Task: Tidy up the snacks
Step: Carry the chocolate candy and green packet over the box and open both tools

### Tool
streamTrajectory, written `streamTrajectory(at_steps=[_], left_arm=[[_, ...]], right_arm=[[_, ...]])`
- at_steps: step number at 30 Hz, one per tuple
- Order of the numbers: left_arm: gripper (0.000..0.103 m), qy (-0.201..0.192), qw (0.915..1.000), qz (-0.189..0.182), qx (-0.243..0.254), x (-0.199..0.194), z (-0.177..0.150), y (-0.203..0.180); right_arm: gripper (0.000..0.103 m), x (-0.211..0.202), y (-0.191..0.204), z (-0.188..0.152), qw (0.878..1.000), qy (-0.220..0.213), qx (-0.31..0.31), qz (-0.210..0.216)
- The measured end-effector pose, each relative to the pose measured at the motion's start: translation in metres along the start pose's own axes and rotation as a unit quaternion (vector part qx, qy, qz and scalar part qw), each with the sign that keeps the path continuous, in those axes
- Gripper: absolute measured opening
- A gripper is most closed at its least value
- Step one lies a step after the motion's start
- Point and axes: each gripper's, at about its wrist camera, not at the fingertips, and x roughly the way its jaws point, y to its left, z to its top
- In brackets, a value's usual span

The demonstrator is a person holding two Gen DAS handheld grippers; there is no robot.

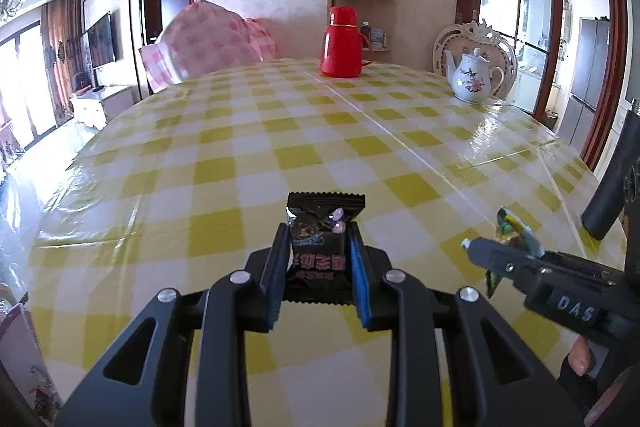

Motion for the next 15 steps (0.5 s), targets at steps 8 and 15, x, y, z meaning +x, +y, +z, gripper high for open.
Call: streamTrajectory(at_steps=[8, 15], left_arm=[[0.029, 0.002, 0.9996, 0.025, 0.010, -0.031, -0.017, 0.026], [0.029, 0.007, 0.9984, 0.055, 0.010, -0.059, -0.035, 0.055]], right_arm=[[0.038, 0.000, 0.042, -0.016, 0.999, 0.010, -0.040, 0.017], [0.038, -0.004, 0.087, -0.028, 0.996, 0.013, -0.082, 0.041]])
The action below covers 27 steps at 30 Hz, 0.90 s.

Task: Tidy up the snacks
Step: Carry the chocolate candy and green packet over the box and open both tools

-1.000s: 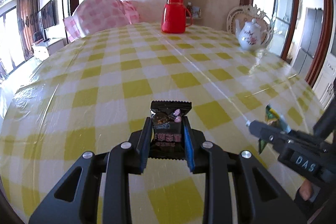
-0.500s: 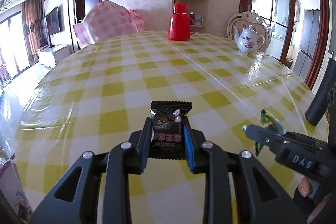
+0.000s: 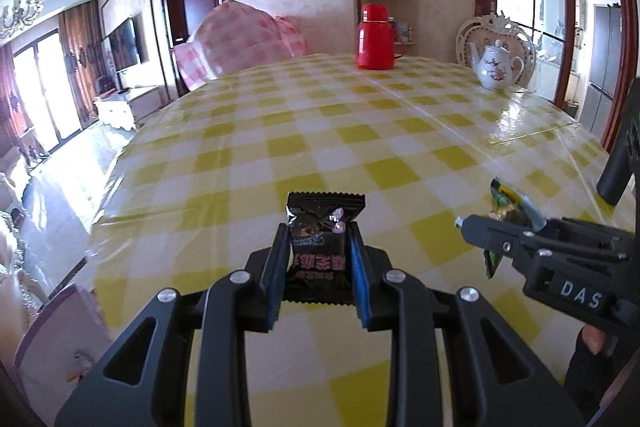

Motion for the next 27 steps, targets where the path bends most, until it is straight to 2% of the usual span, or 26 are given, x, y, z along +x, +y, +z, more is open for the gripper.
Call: streamTrajectory(at_steps=[11, 16, 20, 23, 27], left_arm=[[0.029, 0.006, 0.9991, 0.040, -0.016, -0.032, -0.025, 0.052], [0.029, 0.014, 0.9985, 0.047, -0.025, -0.047, -0.038, 0.082], [0.029, 0.033, 0.9979, 0.049, -0.026, -0.058, -0.048, 0.109], [0.029, 0.046, 0.9964, 0.071, -0.010, -0.068, -0.057, 0.128], [0.029, 0.062, 0.9940, 0.086, -0.027, -0.084, -0.075, 0.162]], right_arm=[[0.038, -0.003, 0.072, -0.013, 0.997, 0.010, -0.070, 0.034], [0.038, 0.000, 0.109, -0.023, 0.992, 0.024, -0.109, 0.052], [0.038, 0.005, 0.145, -0.037, 0.985, 0.041, -0.151, 0.069], [0.038, 0.006, 0.172, -0.049, 0.979, 0.049, -0.182, 0.083], [0.038, 0.010, 0.211, -0.066, 0.967, 0.064, -0.223, 0.102]])
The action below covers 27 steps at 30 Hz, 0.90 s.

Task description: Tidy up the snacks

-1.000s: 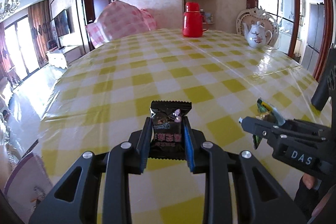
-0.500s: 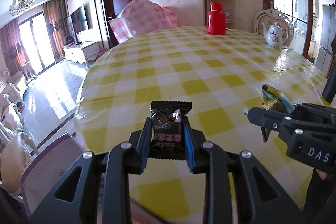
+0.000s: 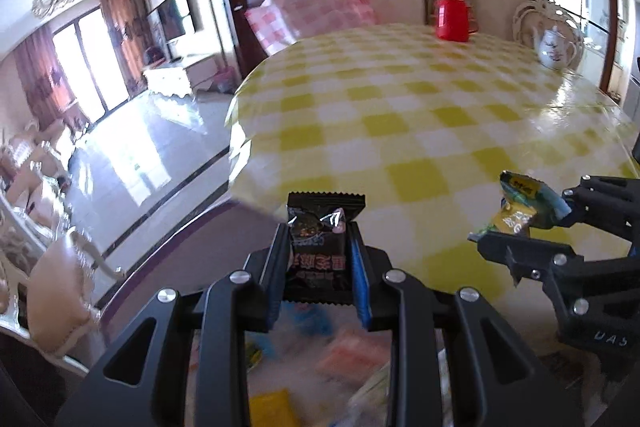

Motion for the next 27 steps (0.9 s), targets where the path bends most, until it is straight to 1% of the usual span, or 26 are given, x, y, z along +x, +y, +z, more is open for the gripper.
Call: streamTrajectory(at_steps=[4, 6, 7, 8, 9, 10, 11, 12, 14, 15, 18, 19, 20, 21, 22, 23, 24, 25, 27], left_arm=[[0.029, 0.020, 0.9995, 0.023, -0.004, -0.003, -0.020, 0.030], [0.029, 0.028, 0.9993, 0.023, -0.012, -0.003, -0.024, 0.040], [0.031, 0.029, 0.9990, 0.021, -0.028, -0.003, -0.026, 0.048], [0.053, 0.030, 0.9987, 0.017, -0.039, -0.004, -0.027, 0.053], [0.072, 0.033, 0.9982, 0.013, -0.048, -0.004, -0.028, 0.057], [0.099, 0.025, 0.9978, 0.008, -0.061, -0.006, -0.029, 0.063], [0.102, 0.012, 0.9975, 0.007, -0.070, -0.011, -0.029, 0.067], [0.102, 0.000, 0.9970, 0.007, -0.077, -0.015, -0.029, 0.070], [0.102, 0.002, 0.9965, 0.003, -0.084, -0.018, -0.027, 0.074], [0.102, 0.006, 0.9959, 0.009, -0.090, -0.019, -0.026, 0.077], [0.102, 0.009, 0.9933, 0.040, -0.108, -0.023, -0.025, 0.084], [0.102, 0.017, 0.9915, 0.056, -0.116, -0.022, -0.025, 0.087], [0.102, 0.034, 0.9883, 0.077, -0.127, -0.021, -0.026, 0.091], [0.102, 0.048, 0.9866, 0.082, -0.133, -0.018, -0.026, 0.093], [0.102, 0.062, 0.9859, 0.067, -0.140, -0.015, -0.027, 0.097], [0.102, 0.067, 0.9854, 0.051, -0.148, -0.014, -0.029, 0.100], [0.102, 0.073, 0.9837, 0.034, -0.161, -0.011, -0.031, 0.104], [0.102, 0.077, 0.9813, 0.026, -0.174, -0.010, -0.033, 0.108], [0.102, 0.083, 0.9778, 0.035, -0.189, -0.008, -0.038, 0.113]], right_arm=[[0.038, 0.013, 0.038, 0.000, 0.999, 0.019, -0.041, 0.019], [0.038, 0.021, 0.056, -0.001, 0.997, 0.035, -0.062, 0.035], [0.040, 0.025, 0.064, -0.002, 0.996, 0.044, -0.072, 0.043], [0.041, 0.031, 0.072, -0.002, 0.993, 0.060, -0.090, 0.054], [0.048, 0.033, 0.078, -0.003, 0.991, 0.068, -0.103, 0.060], [0.055, 0.034, 0.083, -0.004, 0.989, 0.072, -0.112, 0.063], [0.075, 0.034, 0.088, -0.004, 0.988, 0.074, -0.120, 0.057], [0.087, 0.034, 0.091, -0.004, 0.988, 0.074, -0.124, 0.050], [0.086, 0.033, 0.097, -0.002, 0.988, 0.072, -0.130, 0.035], [0.087, 0.034, 0.099, -0.001, 0.987, 0.081, -0.133, 0.035], [0.088, 0.040, 0.106, 0.004, 0.982, 0.122, -0.139, 0.033], [0.088, 0.042, 0.108, 0.004, 0.981, 0.129, -0.141, 0.030], [0.088, 0.044, 0.112, 0.005, 0.978, 0.145, -0.146, 0.025], [0.088, 0.048, 0.115, 0.005, 0.976, 0.158, -0.150, 0.022], [0.088, 0.051, 0.116, 0.006, 0.973, 0.173, -0.153, 0.022], [0.088, 0.054, 0.118, 0.004, 0.969, 0.188, -0.156, 0.021], [0.088, 0.055, 0.120, 0.004, 0.968, 0.195, -0.157, 0.018], [0.088, 0.055, 0.121, 0.004, 0.967, 0.198, -0.157, 0.015], [0.088, 0.055, 0.122, 0.003, 0.969, 0.199, -0.148, 0.011]])
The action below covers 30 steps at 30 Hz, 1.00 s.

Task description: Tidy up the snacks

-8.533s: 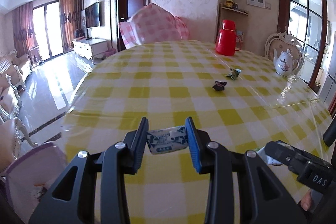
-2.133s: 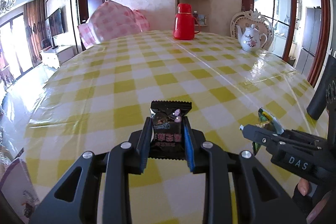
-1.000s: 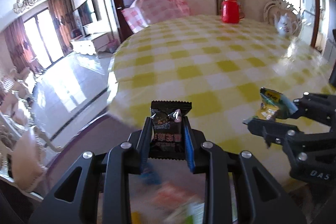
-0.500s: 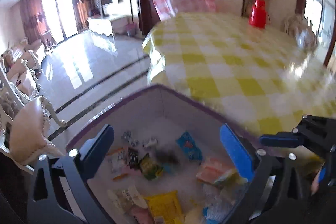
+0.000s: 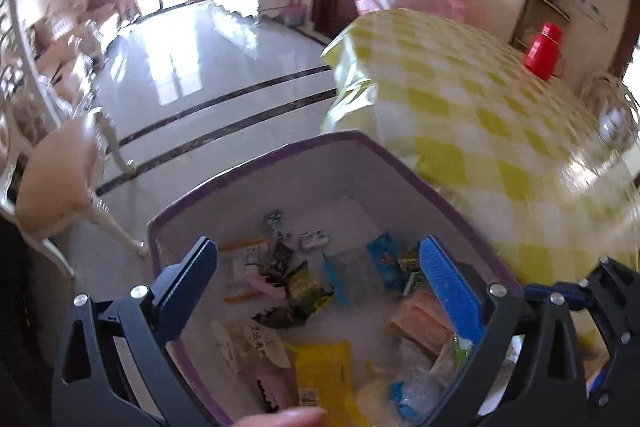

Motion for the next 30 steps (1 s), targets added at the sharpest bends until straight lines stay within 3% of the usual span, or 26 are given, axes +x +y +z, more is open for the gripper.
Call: streamTrajectory(at_steps=[8, 30], left_arm=[[0.101, 0.025, 0.9995, 0.022, 0.000, 0.014, -0.006, 0.008], [0.102, 0.048, 0.9985, 0.023, 0.011, 0.031, -0.009, 0.002]], right_arm=[[0.088, 0.012, -0.016, 0.000, 0.998, 0.008, 0.060, -0.001], [0.088, 0.017, -0.024, -0.004, 0.997, 0.009, 0.074, -0.015]])
